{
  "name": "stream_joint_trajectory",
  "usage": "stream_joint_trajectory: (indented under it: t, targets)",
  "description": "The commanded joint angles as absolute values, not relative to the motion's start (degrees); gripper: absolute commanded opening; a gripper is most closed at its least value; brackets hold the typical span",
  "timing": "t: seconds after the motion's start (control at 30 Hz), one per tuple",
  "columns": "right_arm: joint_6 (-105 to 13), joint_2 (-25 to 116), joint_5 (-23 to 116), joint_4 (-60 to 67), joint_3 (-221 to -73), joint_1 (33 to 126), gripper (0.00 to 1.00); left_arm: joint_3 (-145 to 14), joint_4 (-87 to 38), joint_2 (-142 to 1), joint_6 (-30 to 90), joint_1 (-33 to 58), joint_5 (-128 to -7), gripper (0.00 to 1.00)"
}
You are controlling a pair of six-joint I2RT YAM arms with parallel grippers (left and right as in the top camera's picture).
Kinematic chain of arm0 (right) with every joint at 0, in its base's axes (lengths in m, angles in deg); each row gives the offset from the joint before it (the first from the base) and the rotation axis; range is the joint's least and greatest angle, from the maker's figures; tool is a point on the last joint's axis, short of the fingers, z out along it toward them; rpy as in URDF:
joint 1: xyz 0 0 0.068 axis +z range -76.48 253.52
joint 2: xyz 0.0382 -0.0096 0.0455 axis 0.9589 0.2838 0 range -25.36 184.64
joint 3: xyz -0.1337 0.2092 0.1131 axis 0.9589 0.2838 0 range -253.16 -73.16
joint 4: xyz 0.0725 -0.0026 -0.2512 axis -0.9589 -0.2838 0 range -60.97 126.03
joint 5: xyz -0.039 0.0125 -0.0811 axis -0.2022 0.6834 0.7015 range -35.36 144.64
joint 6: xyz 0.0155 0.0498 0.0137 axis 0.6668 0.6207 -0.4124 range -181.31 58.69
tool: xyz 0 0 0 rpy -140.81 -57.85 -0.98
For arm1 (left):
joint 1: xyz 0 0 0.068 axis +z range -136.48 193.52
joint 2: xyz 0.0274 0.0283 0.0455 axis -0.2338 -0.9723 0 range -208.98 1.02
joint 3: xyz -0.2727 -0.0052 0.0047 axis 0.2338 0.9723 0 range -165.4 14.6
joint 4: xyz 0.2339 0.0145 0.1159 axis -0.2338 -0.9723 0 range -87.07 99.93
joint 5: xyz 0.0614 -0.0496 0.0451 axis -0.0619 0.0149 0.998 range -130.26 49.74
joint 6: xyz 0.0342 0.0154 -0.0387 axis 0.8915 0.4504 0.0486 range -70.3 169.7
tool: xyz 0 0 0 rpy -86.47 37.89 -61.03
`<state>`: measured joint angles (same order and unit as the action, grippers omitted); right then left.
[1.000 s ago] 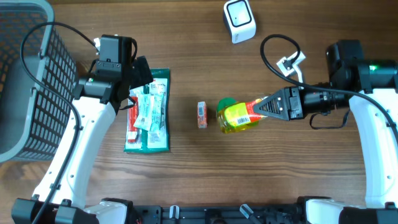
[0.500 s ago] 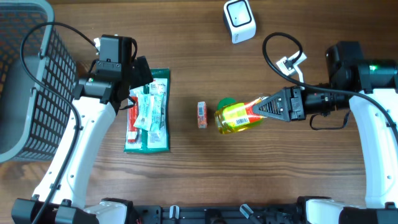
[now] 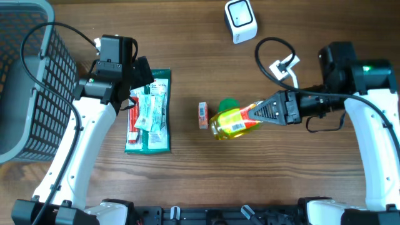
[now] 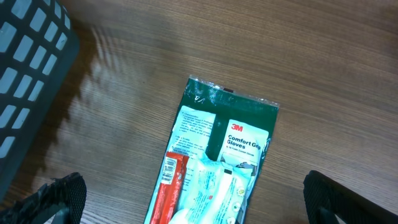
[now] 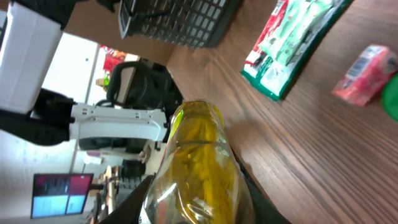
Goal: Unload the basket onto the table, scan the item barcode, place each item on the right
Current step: 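Lift the oil bottle with the right gripper and tilt it sideways, then hold the oil bottle in front of the white scanner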
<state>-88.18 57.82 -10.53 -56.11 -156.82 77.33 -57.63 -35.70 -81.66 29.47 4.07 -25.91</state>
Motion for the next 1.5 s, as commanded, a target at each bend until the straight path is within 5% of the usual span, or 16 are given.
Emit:
stream_joint_trajectory:
  t: [0.0, 0.37, 0.53, 0.77, 0.9, 1.17, 1.47]
  targets:
    - [-87.8, 57.0, -14.9, -56.1, -157.8, 80.9, 0.20, -57.8, -35.6, -81.8, 29.6, 4.3, -25.2, 1.00]
    - [-81.5, 57.0, -10.7, -51.0, -157.8, 83.3, 0.18, -57.8, -35.6, -81.8, 29.6, 4.3, -25.2, 1.00]
    - [-55.9, 57.3, 18.2, -38.5, -159.6, 83.3, 0.17, -57.8, -35.6, -81.8, 29.6, 4.3, -25.2, 1.00]
    - [-54.9, 71.2, 39.4, -52.0, -190.7, 83.2, 0.13, -57.8, -35.6, -81.8, 29.6, 4.3, -25.2, 1.00]
    - [-55.8, 81.6, 52.1, -46.7, -194.9, 83.4, 0.11, -57.8, -35.6, -81.8, 29.6, 4.3, -25.2, 1.00]
    - [-68.6, 95.4, 87.3, -16.7, -194.7, 93.7, 0.09, -57.8, -35.6, -81.8, 29.6, 4.3, -25.2, 1.00]
    - [-88.8, 105.4, 103.0, 14.5, -194.6, 99.8, 0.09, -57.8, -35.6, -81.8, 29.6, 4.3, -25.2, 1.00]
